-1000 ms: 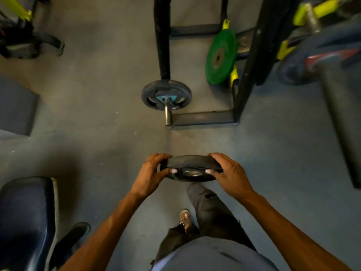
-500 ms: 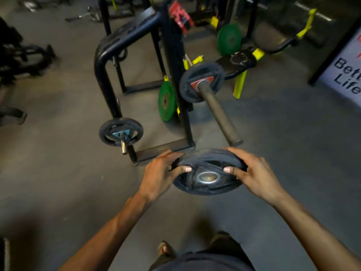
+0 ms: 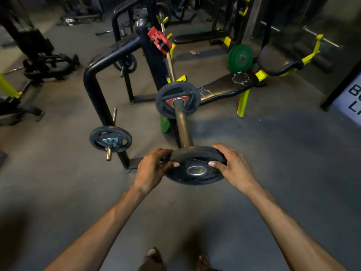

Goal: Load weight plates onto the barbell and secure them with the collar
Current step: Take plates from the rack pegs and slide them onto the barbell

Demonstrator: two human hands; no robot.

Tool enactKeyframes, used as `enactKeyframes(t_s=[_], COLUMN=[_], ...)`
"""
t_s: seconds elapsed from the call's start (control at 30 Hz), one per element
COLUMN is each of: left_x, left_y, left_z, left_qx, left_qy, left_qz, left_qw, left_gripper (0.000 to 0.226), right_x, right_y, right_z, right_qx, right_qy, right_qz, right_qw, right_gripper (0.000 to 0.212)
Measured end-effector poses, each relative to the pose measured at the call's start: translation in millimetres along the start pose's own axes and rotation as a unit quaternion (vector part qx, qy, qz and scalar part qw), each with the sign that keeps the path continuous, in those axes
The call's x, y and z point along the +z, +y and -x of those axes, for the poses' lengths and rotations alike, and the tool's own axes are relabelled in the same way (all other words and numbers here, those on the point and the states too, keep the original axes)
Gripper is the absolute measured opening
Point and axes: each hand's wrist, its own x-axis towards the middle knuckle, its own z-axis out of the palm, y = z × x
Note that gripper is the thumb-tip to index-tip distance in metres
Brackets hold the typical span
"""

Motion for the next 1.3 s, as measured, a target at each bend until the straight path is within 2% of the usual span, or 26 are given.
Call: enactKeyframes(t_s=[0.23, 0.37, 0.53, 0.77, 1.0, 1.1, 1.2, 1.3], left_x=[12.2, 22.6, 13.2, 6.7, 8.7, 30.8, 59.0, 67.2], left_y=[-14.4, -20.5, -13.5, -20.1, -46.0, -47.5, -28.2, -18.6], left_z=[14.0, 25.3, 19.9, -20.0, -109.4, -125.1, -121.0, -132.1], left_qx=[-0.019, -0.028, -0.018, -0.005, -0.080, -0.143, -0.196, -0.245], left_qy=[0.028, 0.037, 0.049, 0.069, 0.141, 0.178, 0.169, 0.177], left_qz=[-0.009, -0.009, -0.004, 0.000, 0.075, 0.141, 0.235, 0.307], left_qw=[0.999, 0.999, 0.999, 0.998, 0.984, 0.963, 0.937, 0.902], left_gripper=[0.043, 0.041, 0.040, 0.041, 0.045, 0.068, 0.098, 0.106], right_x=[32.0, 51.5, 34.3, 38.4, 48.6, 55.7, 74.2, 97.5], right_y=[18.7, 27.8, 22.6, 20.5, 3.1, -3.4, -0.7, -7.6], right_z=[-10.6, -2.6, -15.2, -52.4, -146.8, -163.5, -158.9, -155.9], right_qx=[-0.052, -0.100, -0.146, -0.140, -0.095, -0.055, 0.098, 0.224], right_qy=[-0.028, 0.006, 0.041, 0.061, 0.084, 0.123, 0.141, 0.130], right_qz=[0.019, 0.040, 0.048, 0.043, 0.043, 0.056, -0.080, -0.303], right_qw=[0.998, 0.994, 0.987, 0.987, 0.991, 0.989, 0.982, 0.917], right_gripper=[0.053, 0.045, 0.043, 0.046, 0.052, 0.055, 0.082, 0.108])
